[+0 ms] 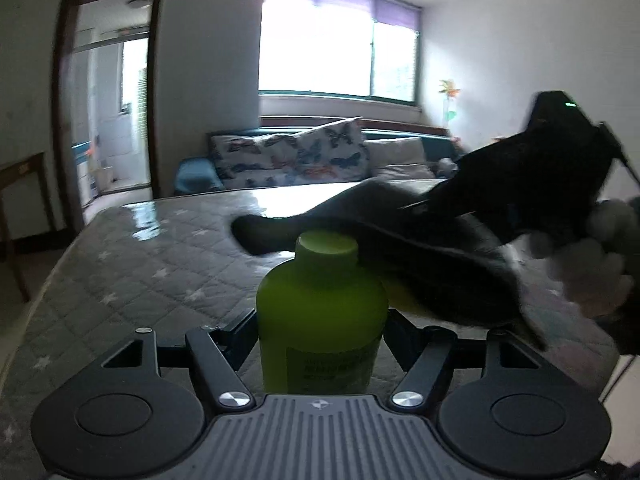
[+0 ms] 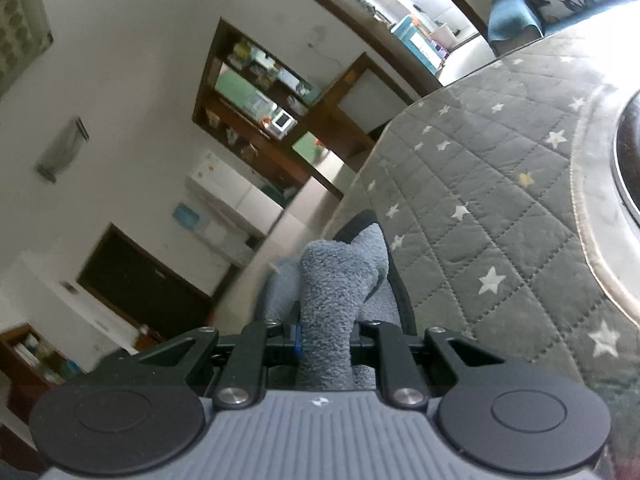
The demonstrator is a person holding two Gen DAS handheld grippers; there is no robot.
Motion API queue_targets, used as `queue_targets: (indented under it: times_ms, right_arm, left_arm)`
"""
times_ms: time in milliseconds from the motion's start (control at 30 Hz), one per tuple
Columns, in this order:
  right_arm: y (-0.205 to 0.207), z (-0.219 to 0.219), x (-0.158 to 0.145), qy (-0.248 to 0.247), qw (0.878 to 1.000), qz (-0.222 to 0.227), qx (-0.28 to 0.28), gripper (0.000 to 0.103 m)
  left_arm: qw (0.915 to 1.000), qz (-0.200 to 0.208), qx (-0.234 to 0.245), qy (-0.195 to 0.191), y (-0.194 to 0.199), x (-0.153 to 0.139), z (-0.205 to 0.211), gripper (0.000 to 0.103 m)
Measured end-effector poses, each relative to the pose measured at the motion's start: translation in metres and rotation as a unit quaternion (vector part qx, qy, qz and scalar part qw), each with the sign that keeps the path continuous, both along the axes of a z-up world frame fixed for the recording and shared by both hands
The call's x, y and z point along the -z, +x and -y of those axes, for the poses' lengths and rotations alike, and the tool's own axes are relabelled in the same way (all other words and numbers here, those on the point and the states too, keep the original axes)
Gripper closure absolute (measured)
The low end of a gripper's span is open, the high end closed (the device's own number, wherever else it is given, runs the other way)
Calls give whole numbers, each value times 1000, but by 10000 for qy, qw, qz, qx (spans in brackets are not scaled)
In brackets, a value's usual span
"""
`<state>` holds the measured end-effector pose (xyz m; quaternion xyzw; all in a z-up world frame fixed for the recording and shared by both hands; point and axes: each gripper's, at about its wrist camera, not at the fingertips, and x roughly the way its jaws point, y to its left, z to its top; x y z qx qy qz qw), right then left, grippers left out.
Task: Clean container
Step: 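Drape and rub the cloth over the bottle top with the right tool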
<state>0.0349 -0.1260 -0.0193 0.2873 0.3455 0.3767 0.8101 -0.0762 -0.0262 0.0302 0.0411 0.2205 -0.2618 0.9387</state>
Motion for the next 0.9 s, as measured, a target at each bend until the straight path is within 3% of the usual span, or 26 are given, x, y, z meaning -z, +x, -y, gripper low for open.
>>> queue_targets:
  times_ms: [167, 400, 567, 700, 900]
  right_arm:
    - [25, 0, 10, 173, 9995, -263, 94, 88]
    - [51, -7, 42, 93, 9972, -740, 114, 88]
    - [38, -4, 50, -520, 9948, -842, 223, 88]
    - [21, 8, 39, -425, 9965, -628, 363, 88]
    - [-9, 9, -23, -63, 9982, 553, 205, 88]
  left_arm:
    - [9996, 69, 252, 53, 5, 3, 1, 32]
    - [9997, -7, 243, 91, 7, 2, 4, 32]
    - [9996, -70, 226, 145, 9, 0, 4, 32]
    - [9995, -63, 224, 206, 13, -1, 5, 32]
    - [9994, -97, 225, 244, 12, -2, 8, 32]
